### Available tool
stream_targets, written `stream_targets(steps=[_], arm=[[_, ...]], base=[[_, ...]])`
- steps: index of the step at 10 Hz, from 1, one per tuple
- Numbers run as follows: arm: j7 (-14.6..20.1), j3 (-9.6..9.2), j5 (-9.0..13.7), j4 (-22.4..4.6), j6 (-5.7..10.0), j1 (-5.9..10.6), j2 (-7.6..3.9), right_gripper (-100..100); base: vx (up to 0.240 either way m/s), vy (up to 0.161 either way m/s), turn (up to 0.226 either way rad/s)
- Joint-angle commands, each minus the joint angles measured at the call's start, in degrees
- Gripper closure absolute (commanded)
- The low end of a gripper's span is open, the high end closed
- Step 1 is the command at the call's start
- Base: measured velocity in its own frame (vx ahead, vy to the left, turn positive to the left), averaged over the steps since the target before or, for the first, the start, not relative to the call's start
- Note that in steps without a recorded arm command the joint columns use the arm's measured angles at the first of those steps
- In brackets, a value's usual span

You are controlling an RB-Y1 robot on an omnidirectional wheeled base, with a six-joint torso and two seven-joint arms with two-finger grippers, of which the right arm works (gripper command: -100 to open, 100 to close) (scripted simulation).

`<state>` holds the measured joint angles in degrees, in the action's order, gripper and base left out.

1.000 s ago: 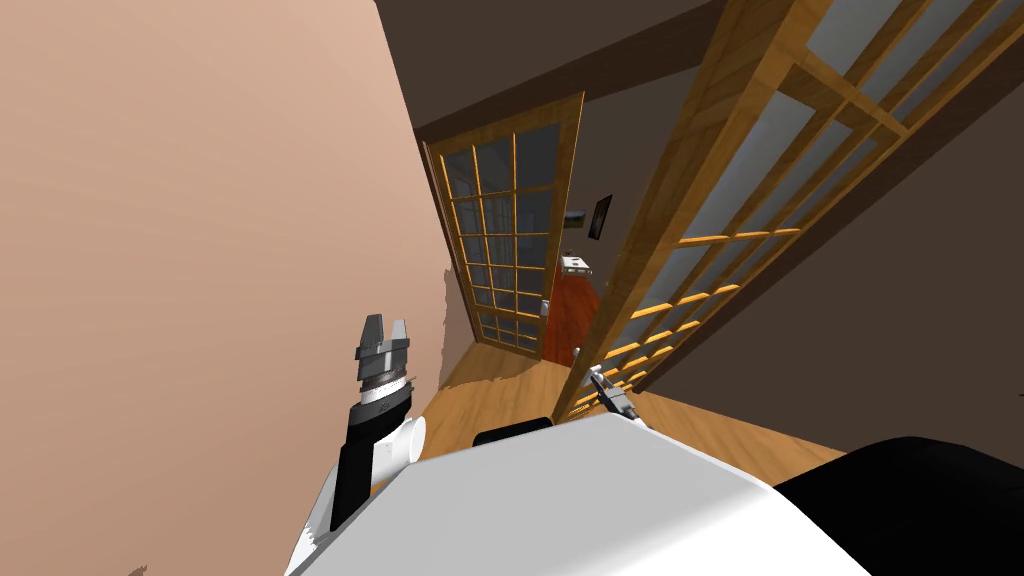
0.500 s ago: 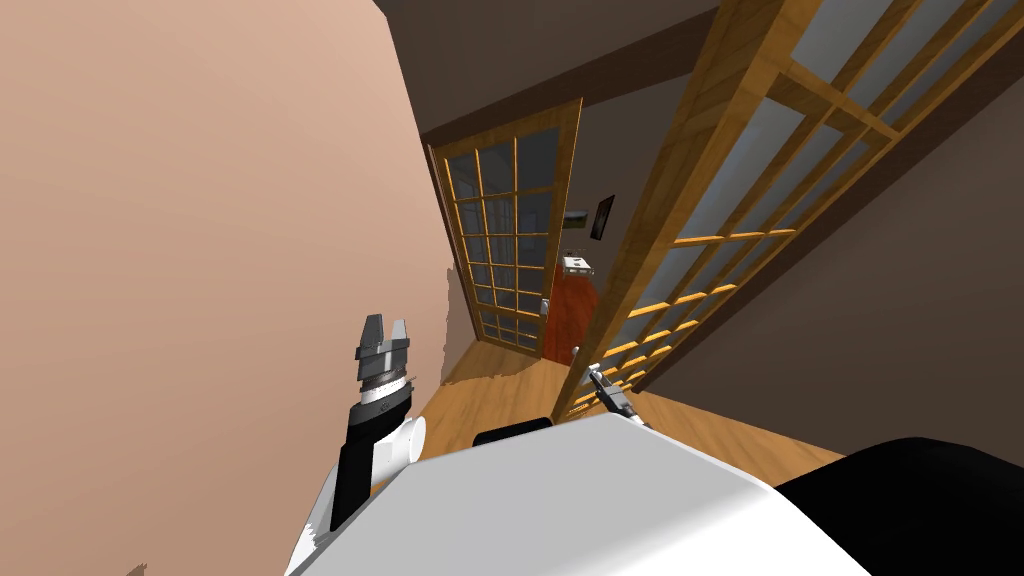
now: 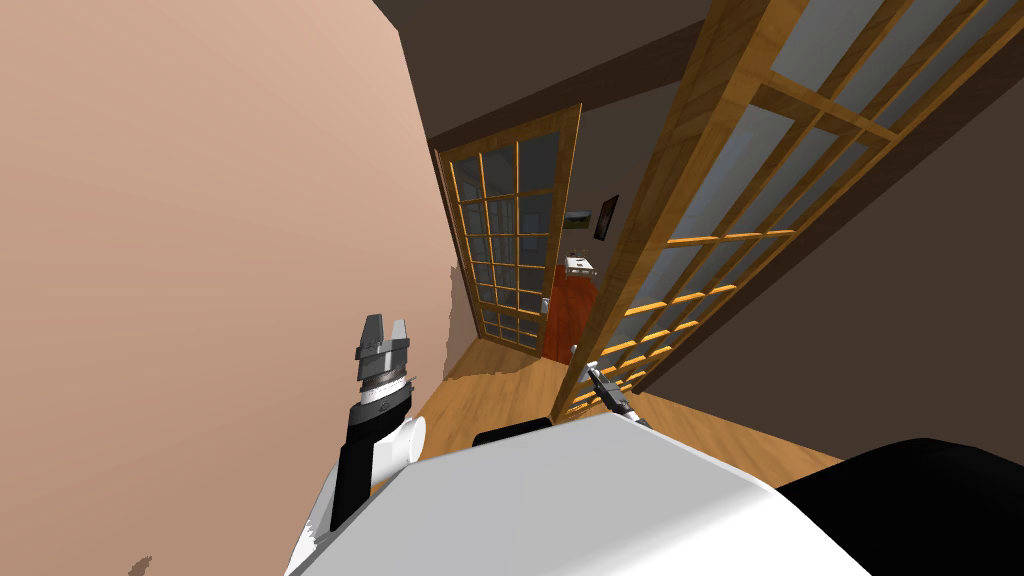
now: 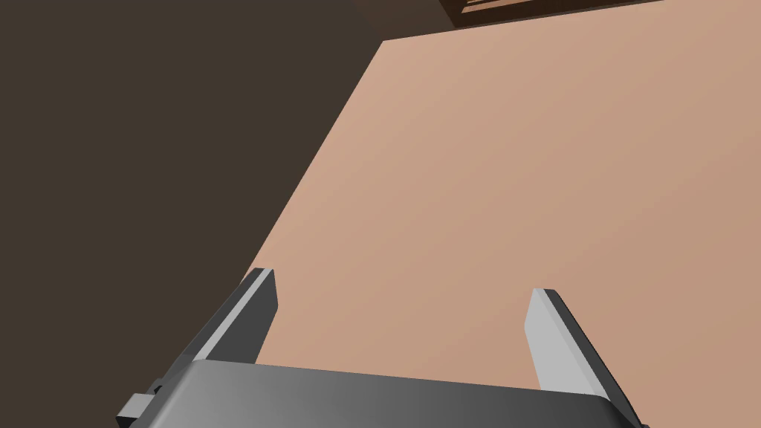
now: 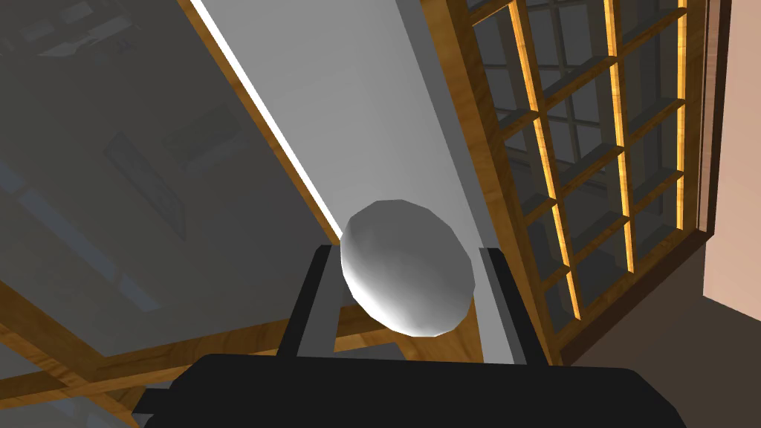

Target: Pull the door open

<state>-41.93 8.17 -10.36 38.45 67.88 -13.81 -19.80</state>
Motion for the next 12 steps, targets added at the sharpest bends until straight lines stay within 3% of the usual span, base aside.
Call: stream_targets(steps=[1, 12], arm=[[2.86, -0.71, 0.76, -0.23, -0.26, 0.23, 0.21, 100], [17.74, -3.22, 4.72, -1.07, -1.71, 2.38, 0.23, 100]], base=[[-0.058, -0.027, 0.058], [-0.043, -0.019, 0.042]])
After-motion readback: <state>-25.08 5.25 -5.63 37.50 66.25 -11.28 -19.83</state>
